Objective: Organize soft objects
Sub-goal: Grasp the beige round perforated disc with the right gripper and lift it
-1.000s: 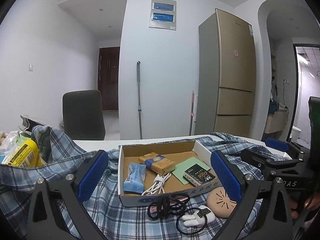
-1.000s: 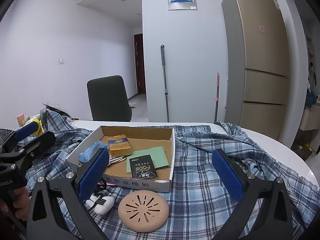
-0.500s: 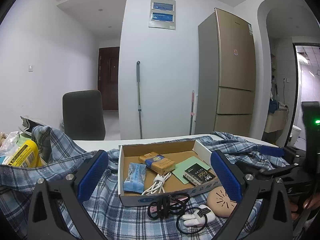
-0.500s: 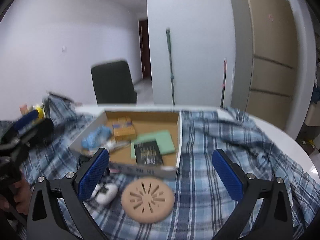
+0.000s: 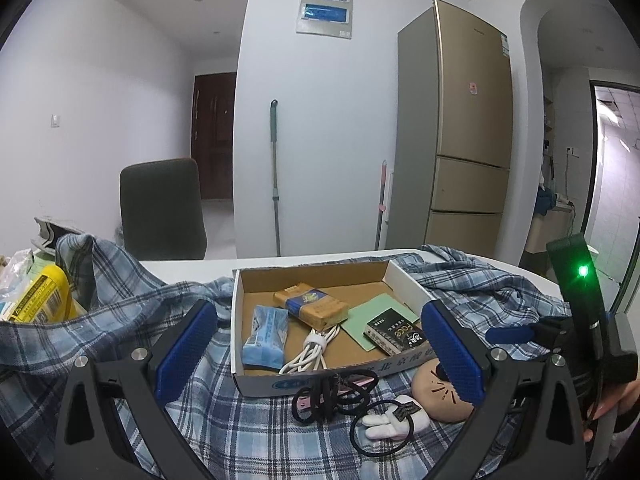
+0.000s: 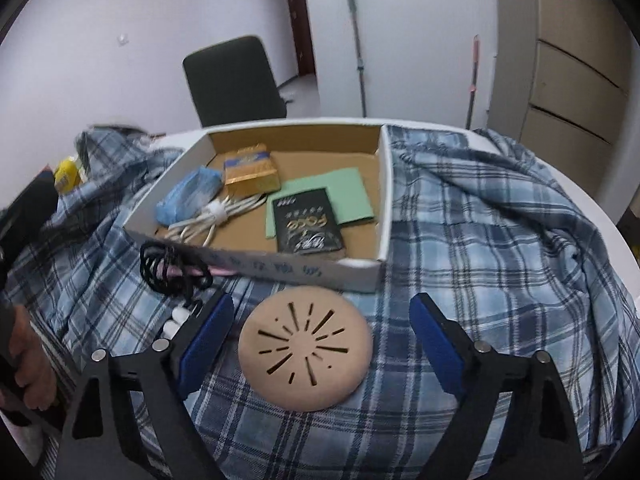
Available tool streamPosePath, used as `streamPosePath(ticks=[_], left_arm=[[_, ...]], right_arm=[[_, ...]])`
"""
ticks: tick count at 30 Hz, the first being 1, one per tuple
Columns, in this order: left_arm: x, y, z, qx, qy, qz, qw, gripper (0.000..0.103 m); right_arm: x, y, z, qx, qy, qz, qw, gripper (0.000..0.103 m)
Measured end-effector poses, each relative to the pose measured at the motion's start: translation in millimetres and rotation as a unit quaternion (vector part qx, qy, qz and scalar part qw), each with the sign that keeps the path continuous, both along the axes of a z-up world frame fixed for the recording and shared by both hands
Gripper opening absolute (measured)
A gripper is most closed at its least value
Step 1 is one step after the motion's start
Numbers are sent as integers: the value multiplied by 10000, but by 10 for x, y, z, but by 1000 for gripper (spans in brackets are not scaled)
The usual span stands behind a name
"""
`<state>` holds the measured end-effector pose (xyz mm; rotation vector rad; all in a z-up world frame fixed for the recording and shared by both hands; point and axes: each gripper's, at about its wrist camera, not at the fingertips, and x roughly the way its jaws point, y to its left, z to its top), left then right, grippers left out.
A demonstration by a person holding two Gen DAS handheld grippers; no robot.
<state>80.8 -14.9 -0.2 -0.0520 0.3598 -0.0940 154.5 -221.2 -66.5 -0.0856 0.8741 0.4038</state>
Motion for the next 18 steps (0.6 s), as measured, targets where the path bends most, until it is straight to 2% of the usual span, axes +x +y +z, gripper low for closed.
streamPosePath(ticks=[9,18], left_arm=[[81,62,-16,-208,225,70,9995,103],[174,116,-64,-355,459,190,9981,103]], right_arm=[[88,131,-228,-353,607,216,9973,86],[91,212,-308,-541,743,353,9951,83]])
